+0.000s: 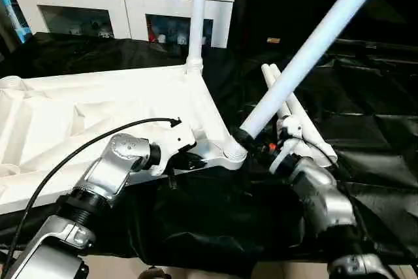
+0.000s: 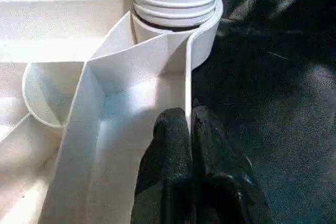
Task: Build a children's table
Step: Insert table leg to table base
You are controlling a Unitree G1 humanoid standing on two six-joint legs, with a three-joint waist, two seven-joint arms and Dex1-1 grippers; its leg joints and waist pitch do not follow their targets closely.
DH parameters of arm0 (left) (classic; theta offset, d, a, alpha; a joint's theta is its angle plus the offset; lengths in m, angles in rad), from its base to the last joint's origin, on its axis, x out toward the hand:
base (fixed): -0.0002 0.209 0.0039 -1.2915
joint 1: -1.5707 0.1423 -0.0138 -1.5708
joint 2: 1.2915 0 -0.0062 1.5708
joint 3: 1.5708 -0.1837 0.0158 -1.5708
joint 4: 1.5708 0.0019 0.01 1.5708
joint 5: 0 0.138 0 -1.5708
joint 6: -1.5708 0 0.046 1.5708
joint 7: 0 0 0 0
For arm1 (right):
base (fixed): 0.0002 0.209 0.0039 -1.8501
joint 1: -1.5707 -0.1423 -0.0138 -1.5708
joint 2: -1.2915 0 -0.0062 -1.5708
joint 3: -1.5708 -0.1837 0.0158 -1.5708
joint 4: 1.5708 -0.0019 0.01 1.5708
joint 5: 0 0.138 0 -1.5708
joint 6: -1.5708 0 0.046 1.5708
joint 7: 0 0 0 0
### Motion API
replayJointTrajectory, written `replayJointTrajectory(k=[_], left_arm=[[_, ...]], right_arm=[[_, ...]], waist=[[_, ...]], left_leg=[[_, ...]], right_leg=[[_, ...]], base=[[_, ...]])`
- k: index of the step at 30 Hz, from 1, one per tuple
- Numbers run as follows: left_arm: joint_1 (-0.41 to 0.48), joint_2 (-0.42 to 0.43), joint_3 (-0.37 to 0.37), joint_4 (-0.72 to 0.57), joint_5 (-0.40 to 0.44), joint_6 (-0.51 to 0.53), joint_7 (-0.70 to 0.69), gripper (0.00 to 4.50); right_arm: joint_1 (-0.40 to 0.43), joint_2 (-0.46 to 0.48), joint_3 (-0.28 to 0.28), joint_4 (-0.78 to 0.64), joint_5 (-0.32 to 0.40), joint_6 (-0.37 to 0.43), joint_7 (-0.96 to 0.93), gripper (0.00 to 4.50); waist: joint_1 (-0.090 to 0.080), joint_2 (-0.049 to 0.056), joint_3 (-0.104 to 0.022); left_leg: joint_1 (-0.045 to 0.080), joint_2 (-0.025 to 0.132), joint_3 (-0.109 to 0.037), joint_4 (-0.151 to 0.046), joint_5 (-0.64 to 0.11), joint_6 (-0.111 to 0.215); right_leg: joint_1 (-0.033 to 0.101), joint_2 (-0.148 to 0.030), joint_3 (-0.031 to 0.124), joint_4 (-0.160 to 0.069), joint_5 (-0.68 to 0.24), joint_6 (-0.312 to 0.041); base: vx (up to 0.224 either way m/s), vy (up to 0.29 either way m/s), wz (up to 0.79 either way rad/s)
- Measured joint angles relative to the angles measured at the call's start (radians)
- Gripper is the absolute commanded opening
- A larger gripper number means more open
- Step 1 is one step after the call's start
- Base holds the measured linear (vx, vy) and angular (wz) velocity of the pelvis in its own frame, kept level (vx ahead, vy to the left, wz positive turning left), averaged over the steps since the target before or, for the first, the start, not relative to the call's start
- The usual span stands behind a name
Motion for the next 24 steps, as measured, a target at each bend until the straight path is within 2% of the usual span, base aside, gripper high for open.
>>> replayJointTrajectory(k=[4,11,15,24], left_arm=[[0.0,0.001,0.0,0.004,0.001,-0.002,0.001,0.0],[0.0,0.006,0.002,0.014,0.003,-0.01,0.001,0.0],[0.0,0.007,0.002,0.016,0.005,-0.016,0.0,0.0],[0.001,0.032,0.001,0.015,0.005,-0.045,-0.05,0.0]], right_arm=[[-0.029,-0.04,0.058,-0.005,-0.051,0.003,0.001,1.87],[-0.112,-0.058,0.094,0.073,-0.091,0.009,0.047,1.86],[-0.161,-0.064,0.103,0.123,-0.097,0.034,0.085,1.86],[-0.218,-0.087,0.105,0.199,-0.093,0.032,0.222,1.86]], waist=[[-0.005,0.0,0.0],[-0.021,-0.001,-0.001],[-0.023,-0.004,-0.001],[-0.022,-0.008,-0.003]], left_leg=[[0.0,0.0,0.0,-0.002,0.0,0.0],[0.003,-0.001,-0.001,-0.003,0.0,0.0],[0.003,-0.001,-0.002,-0.003,0.0,0.0],[0.002,-0.001,-0.002,-0.004,0.0,0.0]], right_leg=[[0.002,0.0,-0.001,-0.006,0.0,0.0],[0.006,0.0,-0.001,-0.011,0.0,0.0],[0.005,0.0,-0.001,-0.011,0.0,0.0],[0.004,0.0,-0.002,-0.011,0.0,0.0]], base=[[0.0,0.0,0.0],[0.0,0.0,0.0],[0.0,0.0,0.0],[0.0,0.0,0.0]])
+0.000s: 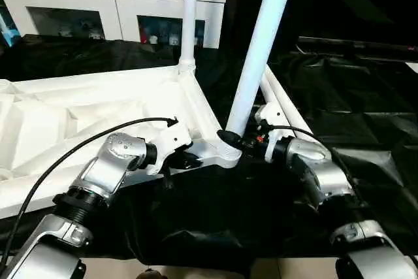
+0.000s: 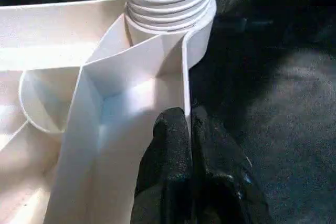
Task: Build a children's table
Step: Insert table leg to table base, then rotate leg to tighten
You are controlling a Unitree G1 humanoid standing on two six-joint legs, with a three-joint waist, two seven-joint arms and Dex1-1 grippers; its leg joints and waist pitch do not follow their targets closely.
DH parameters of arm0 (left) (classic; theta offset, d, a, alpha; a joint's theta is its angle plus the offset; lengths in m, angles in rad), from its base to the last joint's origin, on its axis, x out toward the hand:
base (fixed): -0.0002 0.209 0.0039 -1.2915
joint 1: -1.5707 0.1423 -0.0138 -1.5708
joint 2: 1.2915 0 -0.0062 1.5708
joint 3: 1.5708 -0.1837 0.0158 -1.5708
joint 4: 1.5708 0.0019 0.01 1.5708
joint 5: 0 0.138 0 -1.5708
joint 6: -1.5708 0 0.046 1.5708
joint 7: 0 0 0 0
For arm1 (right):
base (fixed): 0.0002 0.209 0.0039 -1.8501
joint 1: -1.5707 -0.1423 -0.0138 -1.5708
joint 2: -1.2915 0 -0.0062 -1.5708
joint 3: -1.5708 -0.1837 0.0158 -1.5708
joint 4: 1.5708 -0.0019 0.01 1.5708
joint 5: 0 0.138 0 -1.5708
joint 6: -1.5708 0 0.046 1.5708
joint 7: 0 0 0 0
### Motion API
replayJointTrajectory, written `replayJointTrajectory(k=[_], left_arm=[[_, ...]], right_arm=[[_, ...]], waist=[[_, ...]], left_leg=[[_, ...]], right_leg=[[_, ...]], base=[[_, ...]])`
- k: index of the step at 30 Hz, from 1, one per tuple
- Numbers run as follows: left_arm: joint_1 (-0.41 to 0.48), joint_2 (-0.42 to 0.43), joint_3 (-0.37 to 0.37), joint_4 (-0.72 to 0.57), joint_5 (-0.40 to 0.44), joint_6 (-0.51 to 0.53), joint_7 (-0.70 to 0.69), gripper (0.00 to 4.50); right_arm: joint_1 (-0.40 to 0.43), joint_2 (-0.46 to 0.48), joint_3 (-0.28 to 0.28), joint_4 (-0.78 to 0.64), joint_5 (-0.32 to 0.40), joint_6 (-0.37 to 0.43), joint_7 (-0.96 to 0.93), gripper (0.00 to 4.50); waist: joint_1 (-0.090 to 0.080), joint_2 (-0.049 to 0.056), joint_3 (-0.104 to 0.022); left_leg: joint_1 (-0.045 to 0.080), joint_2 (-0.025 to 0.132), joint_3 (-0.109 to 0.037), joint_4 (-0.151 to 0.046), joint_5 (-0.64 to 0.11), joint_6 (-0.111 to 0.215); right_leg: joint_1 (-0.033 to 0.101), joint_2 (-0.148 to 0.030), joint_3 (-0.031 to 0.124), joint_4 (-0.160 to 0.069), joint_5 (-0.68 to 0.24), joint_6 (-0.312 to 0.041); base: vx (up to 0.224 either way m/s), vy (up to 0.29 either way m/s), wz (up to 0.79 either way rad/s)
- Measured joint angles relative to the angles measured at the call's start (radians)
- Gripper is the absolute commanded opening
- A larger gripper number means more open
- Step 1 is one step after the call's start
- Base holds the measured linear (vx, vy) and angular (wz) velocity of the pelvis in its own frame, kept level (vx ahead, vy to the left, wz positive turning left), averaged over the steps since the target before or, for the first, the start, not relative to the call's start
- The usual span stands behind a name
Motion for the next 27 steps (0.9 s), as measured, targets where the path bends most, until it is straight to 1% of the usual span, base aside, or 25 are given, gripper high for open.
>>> replayJointTrajectory(k=[4,8,15,18,21,22,27], left_arm=[[0.008,0.031,-0.007,-0.017,-0.005,-0.031,-0.063,0.0],[0.01,0.052,-0.013,-0.027,-0.017,-0.036,-0.101,0.0],[0.012,0.058,-0.015,-0.035,-0.023,-0.035,-0.115,0.0],[0.012,0.043,-0.013,-0.033,-0.017,-0.029,-0.073,0.0],[0.006,0.014,0.002,-0.024,-0.005,0.007,-0.008,0.0],[-0.002,-0.002,0.005,-0.02,0.001,0.034,0.028,0.0],[-0.028,-0.063,0.015,-0.013,0.02,0.143,0.143,0.0]], right_arm=[[-0.002,-0.038,0.03,-0.012,0.001,-0.008,0.117,1.86],[0.0,-0.052,0.043,-0.018,0.001,-0.011,0.187,1.86],[-0.003,-0.058,0.044,-0.017,0.001,-0.014,0.215,1.86],[-0.009,-0.036,0.026,0.009,0.001,-0.032,0.164,1.86],[-0.02,0.001,-0.001,0.053,-0.002,-0.052,0.055,1.86],[-0.032,0.021,-0.013,0.079,-0.005,-0.057,-0.01,1.86],[-0.082,0.072,-0.033,0.155,-0.025,-0.06,-0.201,1.86]], waist=[[0.005,-0.005,-0.003],[0.007,-0.009,-0.006],[0.011,-0.013,-0.008],[0.01,-0.015,-0.008],[0.002,-0.017,-0.007],[-0.001,-0.018,-0.006],[-0.012,-0.018,-0.006]], left_leg=[[0.0,0.0,0.0,-0.003,0.0,0.0],[0.0,0.0,0.0,-0.008,0.0,0.0],[0.0,0.0,0.001,-0.012,0.0,0.0],[0.0,0.0,0.001,-0.012,0.0,-0.001],[0.0,0.0,0.001,-0.012,0.0,-0.001],[0.0,0.0,0.001,-0.012,0.0,-0.001],[0.001,0.0,0.0,-0.011,0.0,-0.001]], right_leg=[[0.0,0.0,0.0,0.001,0.001,-0.002],[0.0,0.001,0.0,0.001,0.003,-0.006],[-0.002,0.001,-0.001,0.001,0.001,-0.005],[-0.002,0.001,0.0,0.001,0.001,-0.005],[-0.004,0.001,0.0,0.001,0.0,-0.003],[-0.004,0.001,0.0,0.001,0.0,-0.003],[-0.007,0.001,-0.001,0.001,0.0,-0.003]], base=[[0.0,0.0,0.0],[0.0,0.0,0.0],[0.0,0.0,0.0],[0.0,0.0,0.0],[0.0,0.0,0.0],[0.0,0.0,0.0],[0.0,0.0,0.0]])
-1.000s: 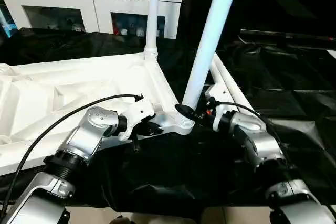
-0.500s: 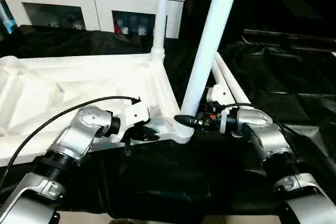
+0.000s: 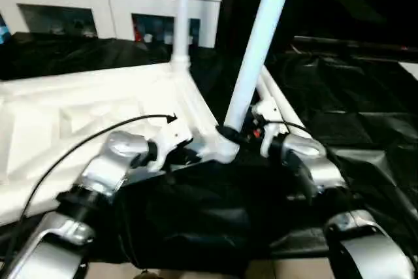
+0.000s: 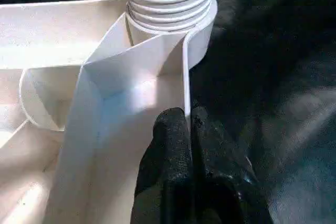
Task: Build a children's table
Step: Rotate leg to tighten
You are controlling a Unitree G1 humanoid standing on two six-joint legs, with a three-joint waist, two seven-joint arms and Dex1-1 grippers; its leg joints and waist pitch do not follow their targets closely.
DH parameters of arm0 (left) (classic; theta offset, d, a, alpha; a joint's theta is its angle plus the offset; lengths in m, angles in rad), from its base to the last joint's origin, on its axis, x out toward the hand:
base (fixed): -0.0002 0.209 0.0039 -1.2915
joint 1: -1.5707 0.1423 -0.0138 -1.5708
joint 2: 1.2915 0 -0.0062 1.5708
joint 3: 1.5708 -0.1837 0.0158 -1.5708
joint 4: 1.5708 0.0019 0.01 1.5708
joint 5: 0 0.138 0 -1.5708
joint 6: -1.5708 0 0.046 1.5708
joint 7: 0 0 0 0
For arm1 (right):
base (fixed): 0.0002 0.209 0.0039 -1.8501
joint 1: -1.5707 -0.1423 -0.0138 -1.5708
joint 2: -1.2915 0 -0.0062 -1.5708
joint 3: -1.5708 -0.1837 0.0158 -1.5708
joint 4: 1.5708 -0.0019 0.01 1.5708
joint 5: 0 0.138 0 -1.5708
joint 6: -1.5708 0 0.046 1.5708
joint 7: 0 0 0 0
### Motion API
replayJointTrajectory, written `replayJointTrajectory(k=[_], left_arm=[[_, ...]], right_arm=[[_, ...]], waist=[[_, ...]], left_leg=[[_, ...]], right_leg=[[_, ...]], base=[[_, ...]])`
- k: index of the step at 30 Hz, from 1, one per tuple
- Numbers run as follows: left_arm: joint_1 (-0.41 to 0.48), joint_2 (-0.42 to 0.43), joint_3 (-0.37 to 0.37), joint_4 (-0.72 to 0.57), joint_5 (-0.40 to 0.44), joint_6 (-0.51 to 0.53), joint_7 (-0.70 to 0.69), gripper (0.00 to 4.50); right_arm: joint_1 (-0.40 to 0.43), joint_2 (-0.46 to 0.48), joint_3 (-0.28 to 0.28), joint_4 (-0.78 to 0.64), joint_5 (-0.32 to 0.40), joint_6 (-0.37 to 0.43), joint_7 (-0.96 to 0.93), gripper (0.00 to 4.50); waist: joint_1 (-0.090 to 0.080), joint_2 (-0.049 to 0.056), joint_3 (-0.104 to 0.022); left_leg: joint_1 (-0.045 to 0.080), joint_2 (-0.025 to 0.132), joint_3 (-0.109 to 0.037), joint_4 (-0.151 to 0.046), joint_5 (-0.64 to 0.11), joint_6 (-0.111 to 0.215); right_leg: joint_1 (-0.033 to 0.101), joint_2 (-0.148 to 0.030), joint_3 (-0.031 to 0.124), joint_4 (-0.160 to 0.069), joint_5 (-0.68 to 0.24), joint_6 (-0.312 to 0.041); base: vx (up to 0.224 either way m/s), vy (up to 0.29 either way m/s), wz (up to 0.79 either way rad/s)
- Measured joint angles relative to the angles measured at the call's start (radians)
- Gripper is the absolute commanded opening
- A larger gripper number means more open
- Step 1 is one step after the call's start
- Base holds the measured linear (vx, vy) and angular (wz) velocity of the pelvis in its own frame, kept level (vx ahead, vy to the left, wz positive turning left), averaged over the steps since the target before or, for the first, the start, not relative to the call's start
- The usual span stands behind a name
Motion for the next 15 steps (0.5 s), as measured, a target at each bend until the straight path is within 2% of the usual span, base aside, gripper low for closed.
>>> replayJointTrajectory(k=[4,8,15], left_arm=[[-0.036,-0.072,0.011,0.003,0.029,0.128,0.116,0.0],[-0.06,-0.166,0.029,-0.013,0.062,0.266,0.251,0.0],[-0.063,-0.181,0.032,-0.025,0.065,0.298,0.291,0.0]], right_arm=[[-0.059,0.041,-0.017,0.073,-0.027,0.016,-0.16,1.86],[-0.139,0.088,-0.039,0.161,-0.041,0.038,-0.319,1.86],[-0.176,0.112,-0.049,0.201,-0.058,0.038,-0.378,1.86]], waist=[[-0.013,0.002,0.001],[-0.018,0.003,0.001],[-0.018,0.002,0.0]], left_leg=[[0.0,0.0,0.0,0.001,0.0,0.0],[0.0,0.0,0.0,0.003,0.0,0.0],[0.0,0.0,-0.001,0.0,0.0,0.0]], right_leg=[[-0.001,0.0,0.0,0.0,0.0,0.0],[-0.001,0.0,0.0,-0.001,0.0,0.0],[-0.002,0.0,0.0,0.0,0.001,-0.002]], base=[[0.0,0.0,0.0],[0.0,0.0,0.0],[0.0,0.0,0.0]])
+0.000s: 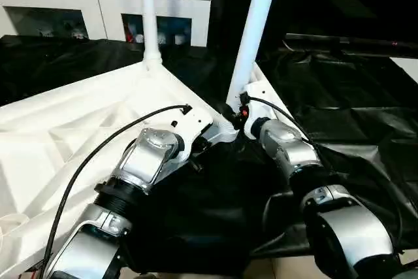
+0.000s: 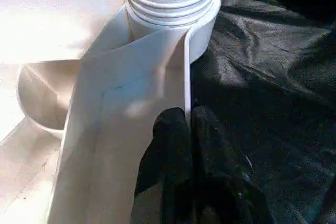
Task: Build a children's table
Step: Rotate leg to tighten
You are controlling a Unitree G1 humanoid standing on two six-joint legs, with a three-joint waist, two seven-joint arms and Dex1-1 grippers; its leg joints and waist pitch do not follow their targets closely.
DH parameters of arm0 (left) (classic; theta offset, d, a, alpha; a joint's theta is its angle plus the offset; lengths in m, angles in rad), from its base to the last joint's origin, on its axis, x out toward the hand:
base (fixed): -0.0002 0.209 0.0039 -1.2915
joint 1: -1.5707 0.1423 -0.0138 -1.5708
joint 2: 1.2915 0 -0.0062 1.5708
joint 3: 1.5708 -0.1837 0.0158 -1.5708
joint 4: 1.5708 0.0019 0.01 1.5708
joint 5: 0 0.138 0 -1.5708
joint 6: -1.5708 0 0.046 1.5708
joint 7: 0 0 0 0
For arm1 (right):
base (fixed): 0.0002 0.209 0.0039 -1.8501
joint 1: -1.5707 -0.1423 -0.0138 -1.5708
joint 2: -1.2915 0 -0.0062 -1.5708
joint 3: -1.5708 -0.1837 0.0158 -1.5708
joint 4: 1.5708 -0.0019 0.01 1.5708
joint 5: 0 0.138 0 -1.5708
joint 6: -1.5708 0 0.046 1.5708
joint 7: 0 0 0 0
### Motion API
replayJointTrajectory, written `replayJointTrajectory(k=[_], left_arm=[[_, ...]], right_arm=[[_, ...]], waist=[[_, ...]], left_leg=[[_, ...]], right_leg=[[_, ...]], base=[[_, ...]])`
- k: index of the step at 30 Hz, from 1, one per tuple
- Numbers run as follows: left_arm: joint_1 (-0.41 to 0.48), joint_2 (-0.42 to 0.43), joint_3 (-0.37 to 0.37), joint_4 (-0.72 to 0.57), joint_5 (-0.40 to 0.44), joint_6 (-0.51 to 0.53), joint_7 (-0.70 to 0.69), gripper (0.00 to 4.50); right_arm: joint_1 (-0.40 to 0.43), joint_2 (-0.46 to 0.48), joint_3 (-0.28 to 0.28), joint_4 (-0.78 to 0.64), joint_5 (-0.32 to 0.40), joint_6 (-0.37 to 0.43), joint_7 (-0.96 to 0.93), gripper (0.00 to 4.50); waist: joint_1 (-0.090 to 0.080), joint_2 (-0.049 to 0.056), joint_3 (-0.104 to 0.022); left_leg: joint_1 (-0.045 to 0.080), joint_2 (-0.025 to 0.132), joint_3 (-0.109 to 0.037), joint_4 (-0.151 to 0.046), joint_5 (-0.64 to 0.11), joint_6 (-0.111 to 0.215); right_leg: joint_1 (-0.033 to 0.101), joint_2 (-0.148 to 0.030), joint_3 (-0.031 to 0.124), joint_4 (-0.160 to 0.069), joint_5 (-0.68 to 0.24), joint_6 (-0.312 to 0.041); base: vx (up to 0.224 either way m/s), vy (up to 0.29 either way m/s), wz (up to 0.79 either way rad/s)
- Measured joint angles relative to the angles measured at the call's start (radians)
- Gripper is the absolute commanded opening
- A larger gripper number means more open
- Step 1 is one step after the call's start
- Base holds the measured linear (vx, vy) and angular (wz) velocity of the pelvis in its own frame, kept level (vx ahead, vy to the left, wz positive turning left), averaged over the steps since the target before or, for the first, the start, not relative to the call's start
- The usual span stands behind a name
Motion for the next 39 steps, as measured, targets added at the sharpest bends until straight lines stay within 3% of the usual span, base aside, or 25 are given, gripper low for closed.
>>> replayJointTrajectory(k=[13,14,16,18,23,30,33,39], left_arm=[[-0.001,0.001,0.005,-0.017,-0.001,0.038,0.014,0.0],[-0.001,0.001,0.005,-0.017,-0.001,0.038,0.014,0.0],[-0.001,0.003,0.005,-0.017,-0.002,0.036,0.013,0.0],[-0.001,0.012,0.003,-0.017,-0.005,0.02,0.005,0.0],[0.001,0.039,0.001,-0.016,-0.011,-0.03,-0.026,0.0],[0.003,0.07,0.003,-0.019,-0.021,-0.078,-0.07,0.0],[0.01,0.091,0.002,-0.037,-0.034,-0.1,-0.106,0.0],[0.041,0.141,0.002,-0.059,-0.048,-0.162,-0.198,0.0]], right_arm=[[-0.027,0.014,-0.019,0.036,-0.009,0.0,-0.004,1.86],[-0.027,0.014,-0.02,0.036,-0.009,0.0,-0.003,2.21],[-0.028,0.016,-0.028,0.037,-0.009,0.0,0.0,2.21],[-0.03,0.017,-0.034,0.037,-0.008,-0.001,0.007,2.61],[-0.025,0.014,-0.043,0.065,-0.001,0.004,0.045,3.04],[-0.024,-0.005,-0.046,0.043,0.0,0.011,0.144,3.69],[-0.008,-0.036,-0.024,0.011,-0.005,0.016,0.221,3.69],[0.043,-0.103,0.016,-0.06,-0.013,0.022,0.399,3.69]], waist=[[-0.006,0.0,0.0],[-0.006,0.0,0.0],[-0.006,0.001,0.0],[-0.007,0.001,0.001],[-0.005,0.008,0.006],[0.002,0.009,0.007],[0.005,0.01,0.008],[0.02,0.013,0.01]], left_leg=[[0.0,0.0,0.0,-0.002,0.0,0.0],[0.0,0.0,0.0,-0.002,0.0,0.0],[0.0,0.0,0.0,-0.002,0.0,0.0],[-0.002,0.0,0.0,-0.002,0.0,0.0],[-0.007,0.0,0.001,-0.002,0.0,0.0],[-0.01,0.0,0.002,-0.005,0.0,0.0],[-0.019,0.0,0.002,-0.005,0.0,0.0],[-0.019,0.001,0.002,-0.004,0.0,0.0]], right_leg=[[-0.002,0.0,0.0,-0.001,0.0,0.0],[-0.002,0.0,0.0,-0.001,0.0,0.0],[-0.002,0.0,0.0,-0.001,0.0,0.0],[-0.004,0.0,0.0,-0.001,0.0,0.0],[-0.008,0.0,0.0,-0.001,0.002,-0.002],[-0.013,0.001,0.0,-0.001,0.009,-0.009],[-0.02,0.001,-0.001,-0.001,0.008,-0.009],[-0.018,0.001,-0.001,-0.001,0.008,-0.01]], base=[[0.0,0.0,0.0],[0.0,0.0,0.0],[0.0,0.0,0.0],[0.0,0.0,0.0],[0.0,0.0,0.0],[0.0,0.0,0.0],[0.0,0.0,0.0],[0.0,0.0,0.0]])
